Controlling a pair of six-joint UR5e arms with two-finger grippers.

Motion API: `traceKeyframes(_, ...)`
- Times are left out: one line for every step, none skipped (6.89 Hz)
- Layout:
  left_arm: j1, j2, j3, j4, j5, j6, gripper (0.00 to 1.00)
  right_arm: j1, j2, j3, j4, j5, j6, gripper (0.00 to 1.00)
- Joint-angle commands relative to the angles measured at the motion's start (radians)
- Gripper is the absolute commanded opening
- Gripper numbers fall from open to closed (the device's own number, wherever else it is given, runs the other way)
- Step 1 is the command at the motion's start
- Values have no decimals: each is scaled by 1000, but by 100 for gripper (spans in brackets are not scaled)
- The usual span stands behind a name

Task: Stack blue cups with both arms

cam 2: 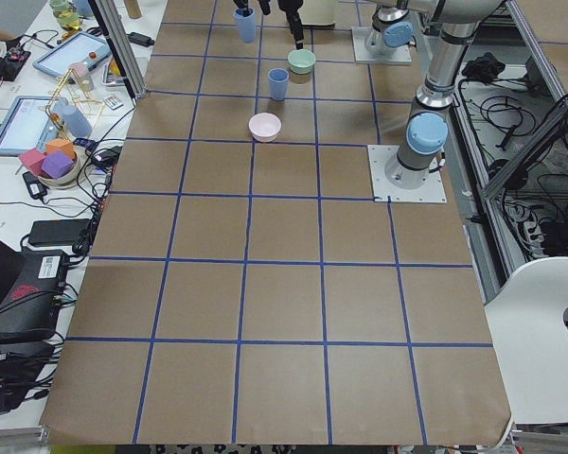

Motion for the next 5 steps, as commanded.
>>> traceKeyframes(160, 74, -50, 102, -5, 290, 100, 118, -10, 2, 18, 40, 165, 0)
traceKeyframes(199, 76, -48, 136, 0, 341, 100, 164, -11, 8, 21, 40, 215, 0)
traceKeyframes(202, 71, -48, 147, -2, 337, 100, 206, -13, 31, 17, 39, 226, 0)
traceKeyframes(204, 70, -55, 180, 0, 337, 100, 229, -16, 63, 3, 31, 255, 0)
traceKeyframes(204, 68, -53, 181, 0, 334, 100, 238, -25, 80, -2, 24, 270, 0)
